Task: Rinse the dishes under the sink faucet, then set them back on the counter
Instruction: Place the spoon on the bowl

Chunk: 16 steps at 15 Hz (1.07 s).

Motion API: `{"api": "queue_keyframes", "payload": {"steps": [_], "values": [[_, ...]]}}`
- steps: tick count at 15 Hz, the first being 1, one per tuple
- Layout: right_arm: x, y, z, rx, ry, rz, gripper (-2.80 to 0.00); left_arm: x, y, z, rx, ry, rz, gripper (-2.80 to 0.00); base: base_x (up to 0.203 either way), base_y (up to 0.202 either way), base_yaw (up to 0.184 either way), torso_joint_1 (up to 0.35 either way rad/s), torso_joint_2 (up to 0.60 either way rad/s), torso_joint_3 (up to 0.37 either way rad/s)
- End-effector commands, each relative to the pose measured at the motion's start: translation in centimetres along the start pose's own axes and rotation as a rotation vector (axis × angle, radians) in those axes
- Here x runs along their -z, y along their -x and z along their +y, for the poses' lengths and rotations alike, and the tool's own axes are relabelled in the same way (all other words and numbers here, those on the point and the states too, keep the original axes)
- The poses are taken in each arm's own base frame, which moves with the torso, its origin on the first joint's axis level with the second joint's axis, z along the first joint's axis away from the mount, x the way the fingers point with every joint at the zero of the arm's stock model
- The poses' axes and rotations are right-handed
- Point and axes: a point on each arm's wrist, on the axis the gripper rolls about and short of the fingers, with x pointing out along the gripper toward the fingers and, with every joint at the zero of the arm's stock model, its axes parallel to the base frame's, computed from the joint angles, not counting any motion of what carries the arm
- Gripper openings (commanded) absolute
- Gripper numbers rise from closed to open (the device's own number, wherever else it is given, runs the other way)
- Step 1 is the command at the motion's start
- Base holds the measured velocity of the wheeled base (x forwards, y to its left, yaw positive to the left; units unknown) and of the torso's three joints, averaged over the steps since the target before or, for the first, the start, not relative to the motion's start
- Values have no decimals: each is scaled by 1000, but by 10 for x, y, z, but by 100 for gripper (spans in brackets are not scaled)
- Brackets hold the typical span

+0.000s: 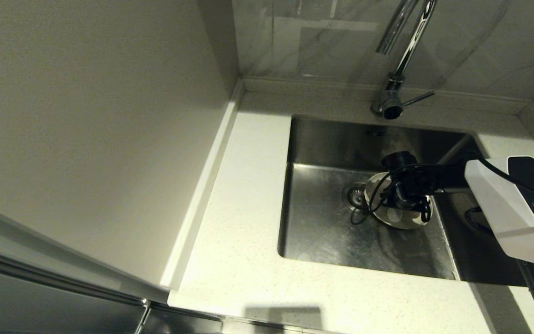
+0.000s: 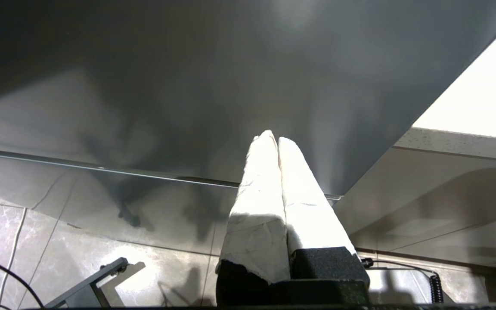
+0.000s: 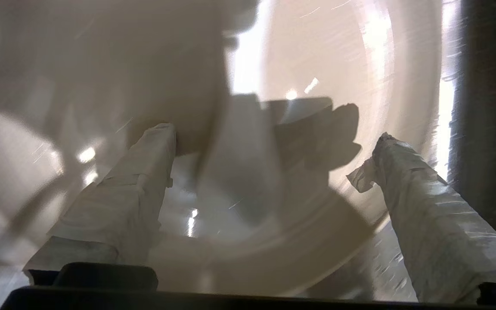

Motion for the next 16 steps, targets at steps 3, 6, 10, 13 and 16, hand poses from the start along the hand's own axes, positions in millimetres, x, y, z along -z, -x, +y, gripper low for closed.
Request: {"api": "queue_keyframes", "payload": {"steps": [3,6,10,13,16], "values": [[-11,-3,-18,-4,-54,-3,0,0,0,0,0,1,-4,-280,0,0,0,0,0,0],[-13,-1,-19,-17,-69,-3,0,0,0,0,0,1,-4,-280,0,0,0,0,0,0],[-17,8,-18,-99,-111,21,0,0,0,0,0,1,-4,-280,0,0,0,0,0,0],[-11,5,-17,-102,-112,58,0,0,0,0,0,1,-4,-280,0,0,0,0,0,0],[-8,0,-16,-100,-106,67,0,0,0,0,0,1,-4,-280,0,0,0,0,0,0]]}}
